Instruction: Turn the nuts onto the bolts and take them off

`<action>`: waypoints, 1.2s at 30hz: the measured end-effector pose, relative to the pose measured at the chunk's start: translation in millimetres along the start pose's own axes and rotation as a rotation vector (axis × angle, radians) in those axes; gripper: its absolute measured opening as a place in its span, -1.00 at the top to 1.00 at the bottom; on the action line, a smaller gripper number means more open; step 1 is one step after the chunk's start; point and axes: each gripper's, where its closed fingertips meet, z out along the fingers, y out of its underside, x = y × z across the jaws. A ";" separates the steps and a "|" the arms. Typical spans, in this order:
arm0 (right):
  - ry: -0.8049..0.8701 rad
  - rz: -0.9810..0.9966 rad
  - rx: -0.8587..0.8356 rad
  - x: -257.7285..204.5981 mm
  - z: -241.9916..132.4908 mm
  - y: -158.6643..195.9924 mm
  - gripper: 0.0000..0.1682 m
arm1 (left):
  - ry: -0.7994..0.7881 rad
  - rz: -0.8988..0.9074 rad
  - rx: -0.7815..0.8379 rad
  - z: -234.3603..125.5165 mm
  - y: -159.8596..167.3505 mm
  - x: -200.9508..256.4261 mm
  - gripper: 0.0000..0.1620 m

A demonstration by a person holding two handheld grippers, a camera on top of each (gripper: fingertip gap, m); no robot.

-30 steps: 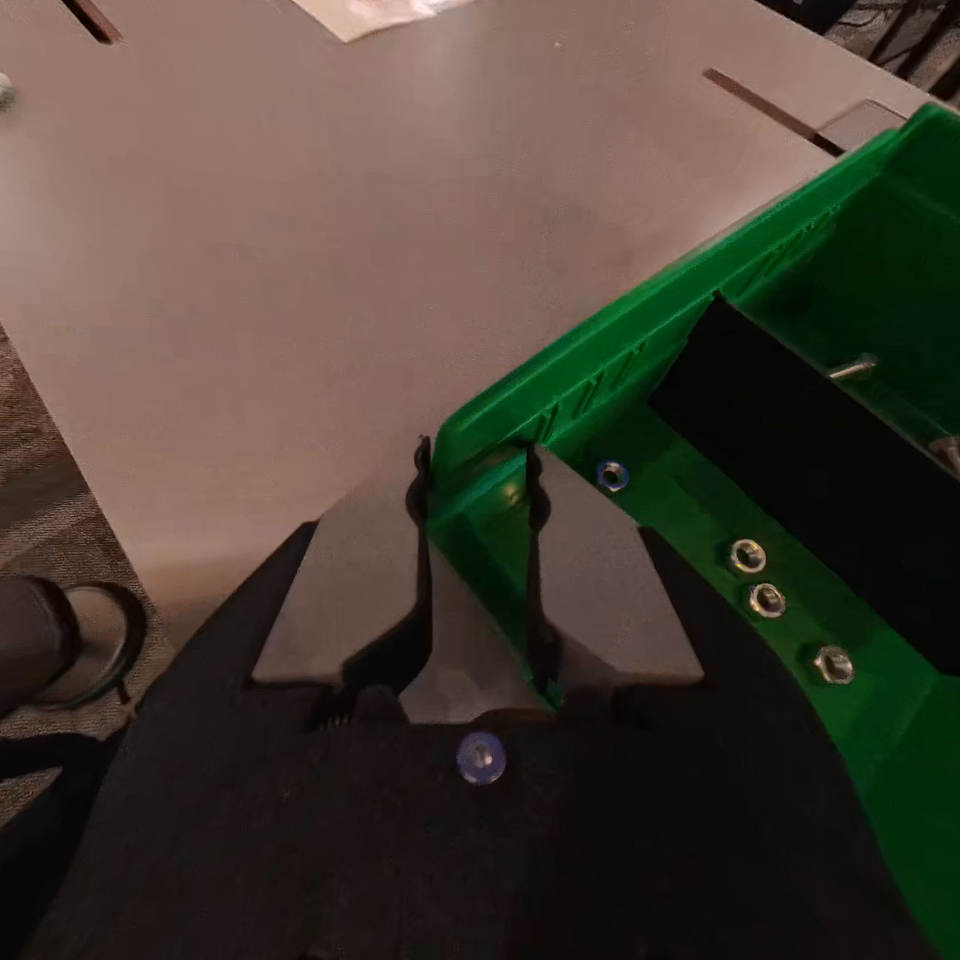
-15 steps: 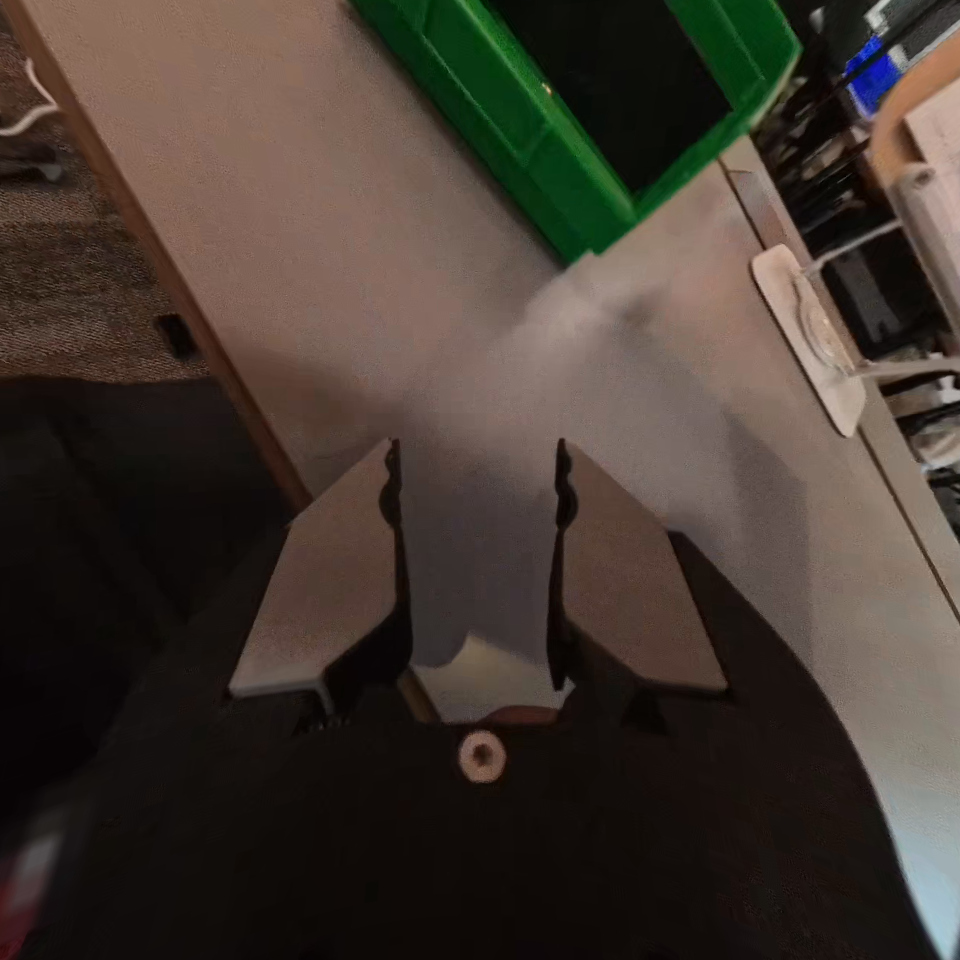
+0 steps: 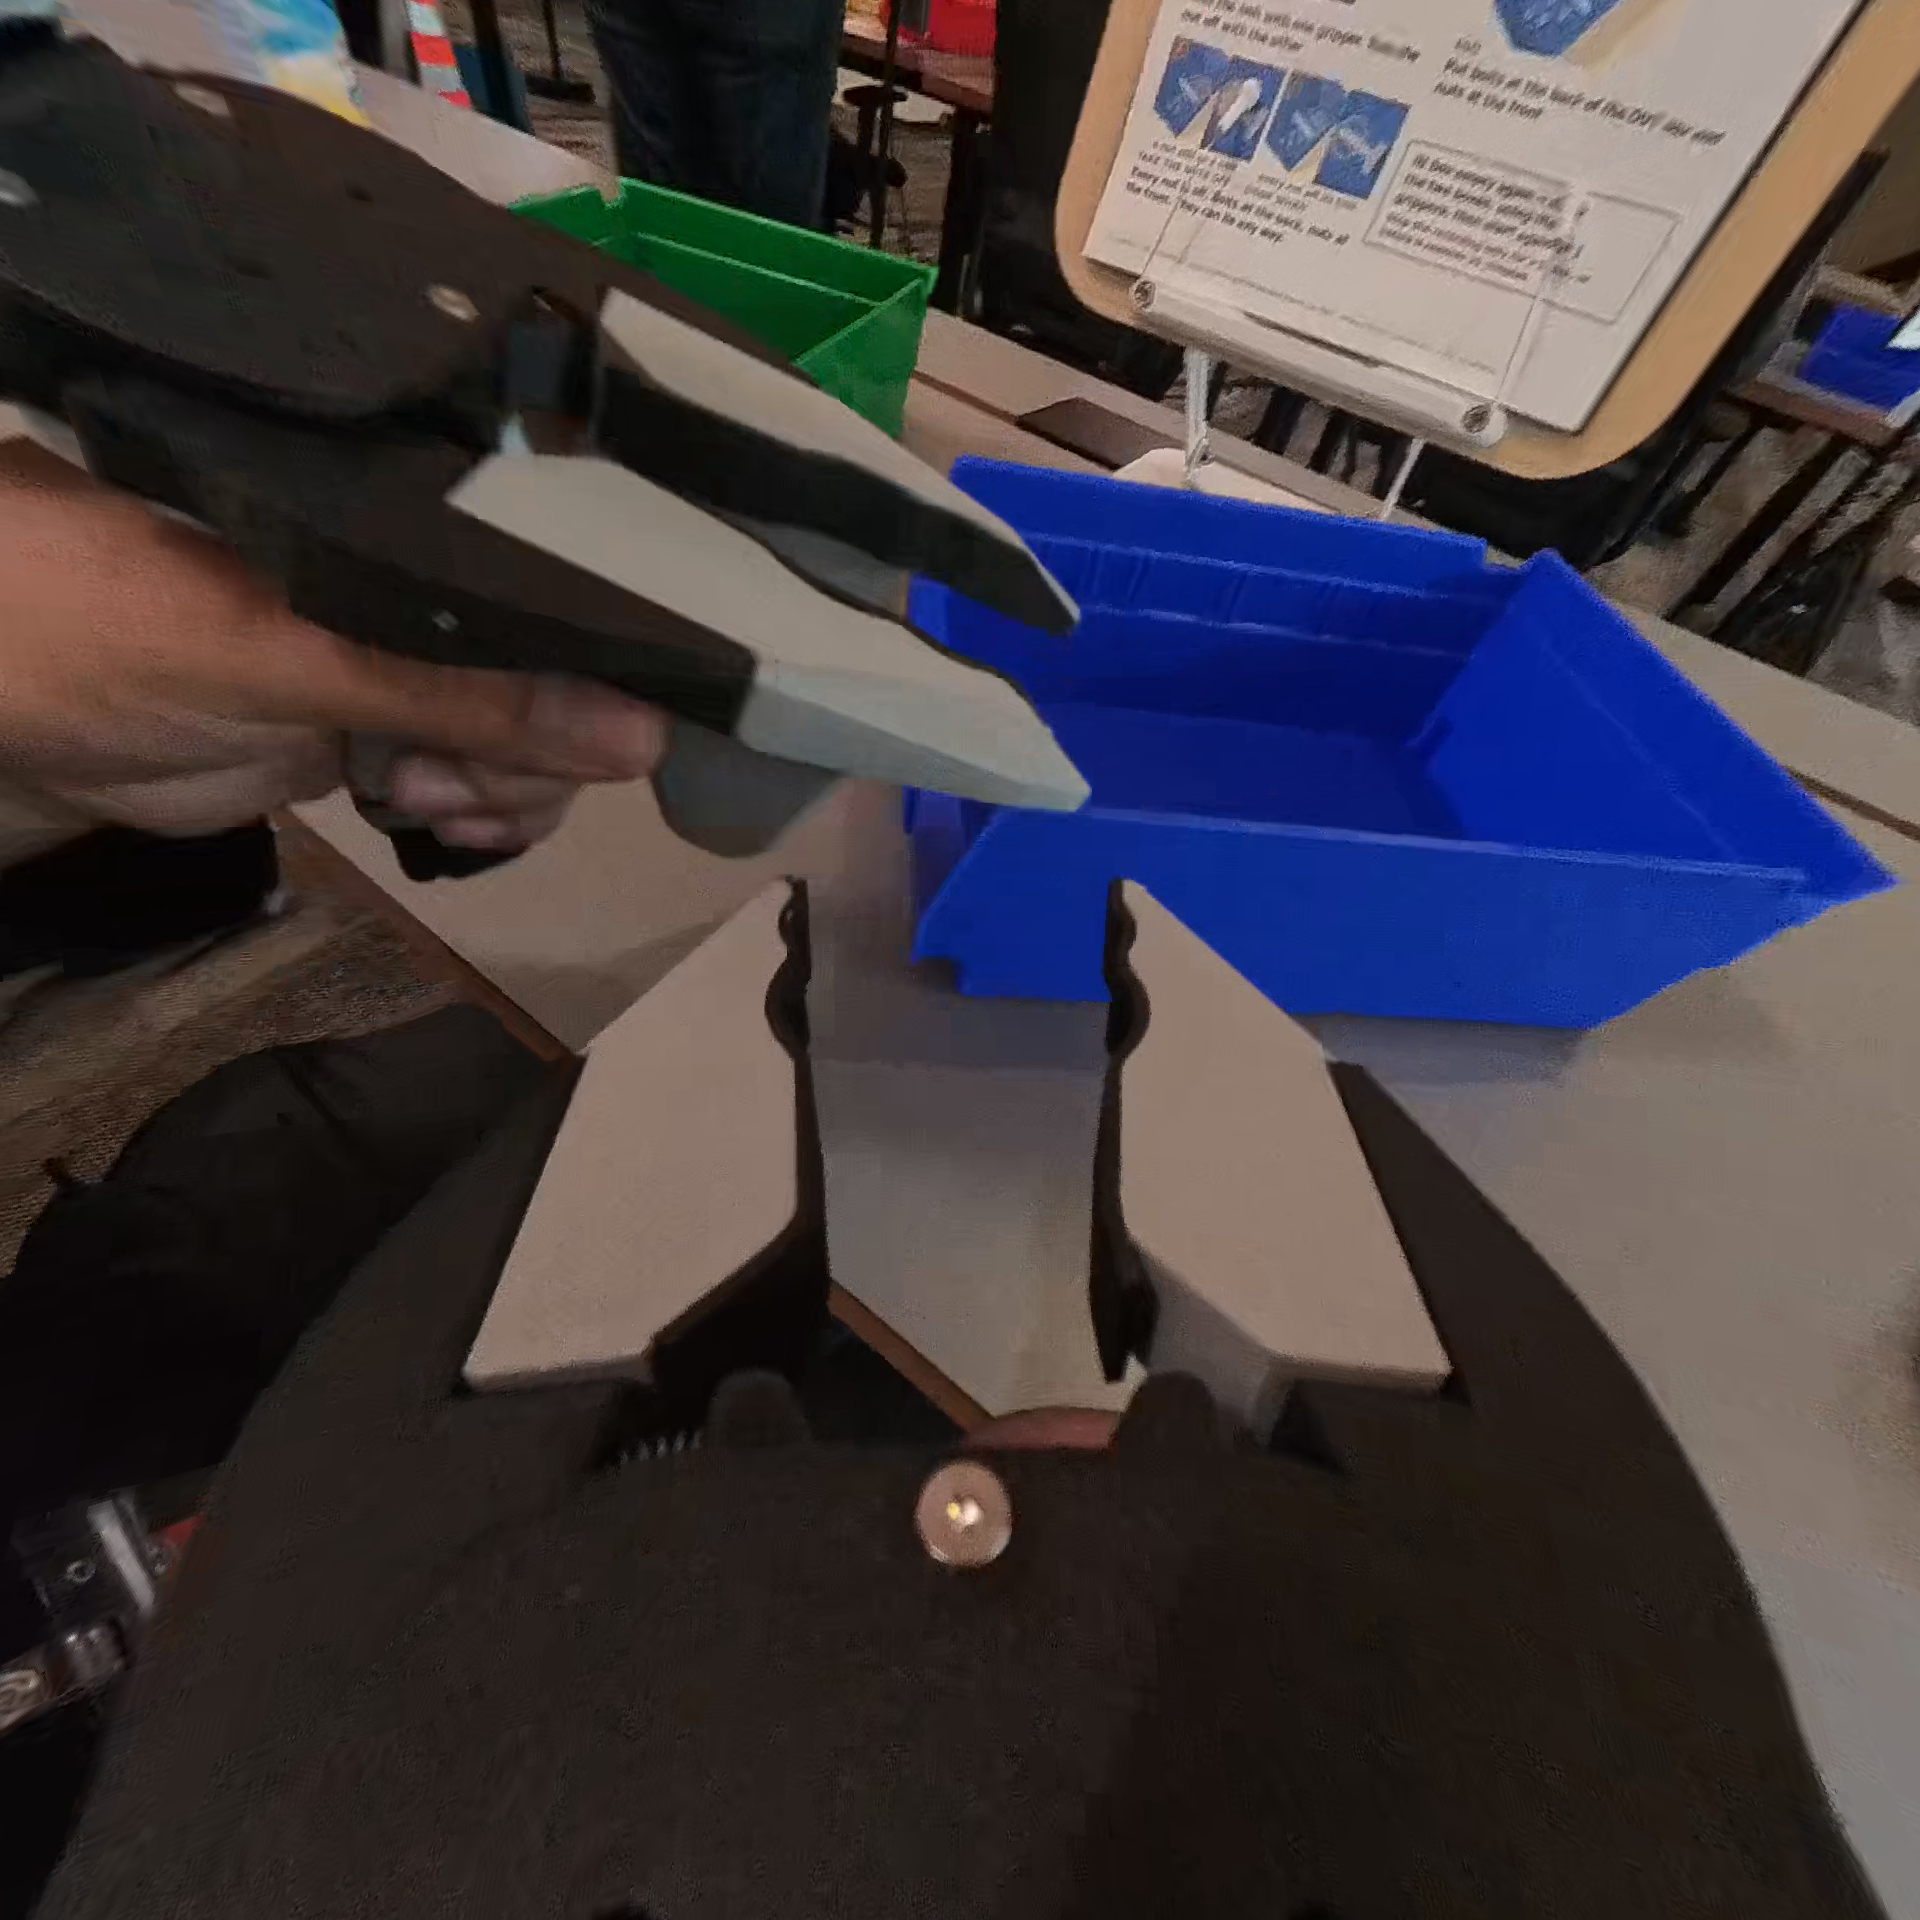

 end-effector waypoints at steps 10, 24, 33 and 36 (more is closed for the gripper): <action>0.106 -0.186 -0.254 -21.7 103.5 15.9 0.47 | -0.315 -0.082 -0.143 -91.0 91.9 -159.7 0.20; 0.167 -0.120 -0.354 149.8 56.7 85.3 0.72 | -0.542 -0.218 -0.243 -213.0 173.1 -292.7 0.31; 0.556 -0.289 -0.328 198.5 42.8 65.0 0.48 | -0.674 -0.038 -0.276 -183.8 147.4 -277.7 0.23; 0.540 -0.295 -0.244 179.7 39.4 38.7 0.53 | -0.709 0.035 -0.197 -185.4 109.0 -262.8 0.19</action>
